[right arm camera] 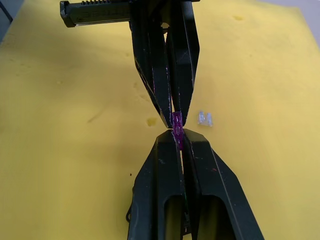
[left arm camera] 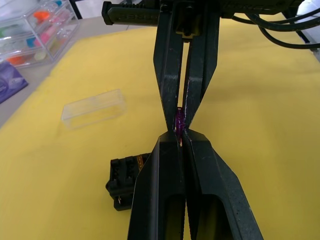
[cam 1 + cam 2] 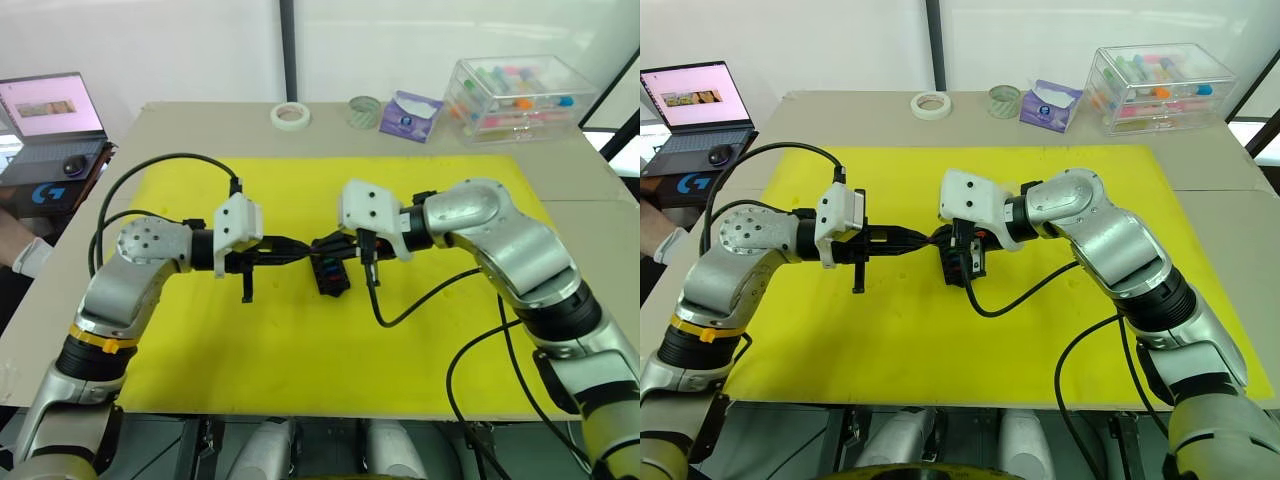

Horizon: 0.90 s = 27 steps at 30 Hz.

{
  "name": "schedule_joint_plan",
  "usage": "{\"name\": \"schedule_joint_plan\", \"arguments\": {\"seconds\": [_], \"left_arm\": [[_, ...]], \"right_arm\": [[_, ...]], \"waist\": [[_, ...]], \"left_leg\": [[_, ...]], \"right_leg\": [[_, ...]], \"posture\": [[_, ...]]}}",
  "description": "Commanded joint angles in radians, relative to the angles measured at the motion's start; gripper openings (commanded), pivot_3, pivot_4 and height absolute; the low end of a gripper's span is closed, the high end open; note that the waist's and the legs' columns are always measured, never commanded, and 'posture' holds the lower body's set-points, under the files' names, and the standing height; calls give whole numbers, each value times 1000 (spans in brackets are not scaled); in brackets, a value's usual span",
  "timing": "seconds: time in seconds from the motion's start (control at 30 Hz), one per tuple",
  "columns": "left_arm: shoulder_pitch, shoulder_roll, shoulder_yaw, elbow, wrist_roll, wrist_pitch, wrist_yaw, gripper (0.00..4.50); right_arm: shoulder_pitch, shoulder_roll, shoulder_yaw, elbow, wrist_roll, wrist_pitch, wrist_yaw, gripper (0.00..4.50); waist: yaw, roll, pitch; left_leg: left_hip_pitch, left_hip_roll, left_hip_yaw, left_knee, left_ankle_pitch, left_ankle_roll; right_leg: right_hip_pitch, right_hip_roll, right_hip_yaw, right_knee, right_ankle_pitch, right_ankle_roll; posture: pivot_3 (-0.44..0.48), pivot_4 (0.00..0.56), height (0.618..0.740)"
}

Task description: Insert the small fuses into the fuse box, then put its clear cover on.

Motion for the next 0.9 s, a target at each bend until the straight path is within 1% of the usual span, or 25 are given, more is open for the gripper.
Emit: {"name": "schedule_joint_plan", "arguments": {"seconds": [0.03,0.1,0.17,0.3,0.33,0.4,0.43,0.47,0.57,0.63,0.67,0.73,0.83,0.9], "left_arm": [[16,9,29,-32,-27,-17,-12,233],[32,22,50,-37,-58,5,-24,723],[68,48,82,-45,-89,29,-35,1354],[164,82,152,-81,-162,115,-8,2803],[180,83,164,-95,-179,137,7,3239],[207,77,183,-135,-217,183,42,3951],[215,65,193,-155,-235,199,68,4381],[221,54,202,-173,-251,216,95,4466],[240,34,216,-210,-277,242,148,4466],[269,-4,232,-230,-293,199,158,4466],[287,2,227,-240,-274,192,163,4466],[306,8,216,-245,-238,183,180,4466],[288,-5,209,-236,-221,168,207,4466],[259,2,194,-230,-215,174,202,4466]], "right_arm": [[-29,-3,-33,-13,7,-16,9,16],[-38,-10,-35,6,3,-29,23,0],[-60,-15,-39,44,4,-44,46,0],[-111,-11,-44,155,18,-60,102,0],[-121,-7,-46,176,26,-51,113,0],[-142,6,-63,214,81,31,142,0],[-158,18,-77,238,111,78,146,0],[-173,25,-82,261,127,108,153,0],[-206,32,-84,313,151,158,171,0],[-234,33,-76,358,161,188,193,0],[-246,34,-72,379,158,188,201,0],[-263,35,-59,407,149,174,220,0],[-271,35,-43,419,133,141,240,0],[-265,32,-25,408,101,84,247,0]], "waist": [[0,0,0],[0,0,0],[-4,0,0],[-5,0,0],[-5,0,0],[-1,0,0],[1,0,0],[2,0,0],[2,0,0],[1,0,0],[0,0,0],[-4,0,0],[-2,0,0],[2,0,0]], "left_leg": [[0,0,0,0,0,0],[0,0,0,0,0,0],[0,0,0,0,0,0],[0,1,0,-1,0,0],[0,1,0,-1,0,0],[0,1,0,-1,0,0],[0,1,0,0,0,0],[0,0,0,0,0,0],[0,0,0,0,0,0],[0,0,0,0,0,0],[0,0,0,0,0,0],[0,1,0,-1,0,0],[0,1,0,-1,0,0],[0,0,0,0,0,0]], "right_leg": [[0,0,0,0,0,0],[0,0,0,0,0,0],[0,0,0,0,0,0],[-1,1,0,0,0,0],[-1,1,0,0,0,0],[0,1,0,0,0,0],[0,1,0,0,0,0],[0,0,0,0,0,0],[1,0,0,0,0,0],[0,0,0,0,0,0],[0,0,0,0,0,0],[0,0,0,0,0,0],[0,0,0,0,0,0],[0,0,0,0,0,0]], "posture": [[0,150,740],[0,150,740],[0,150,740],[0,150,740],[0,150,740],[0,150,740],[0,150,740],[0,150,740],[0,150,740],[0,150,740],[0,150,740],[0,150,740],[0,150,740],[0,150,740]]}}
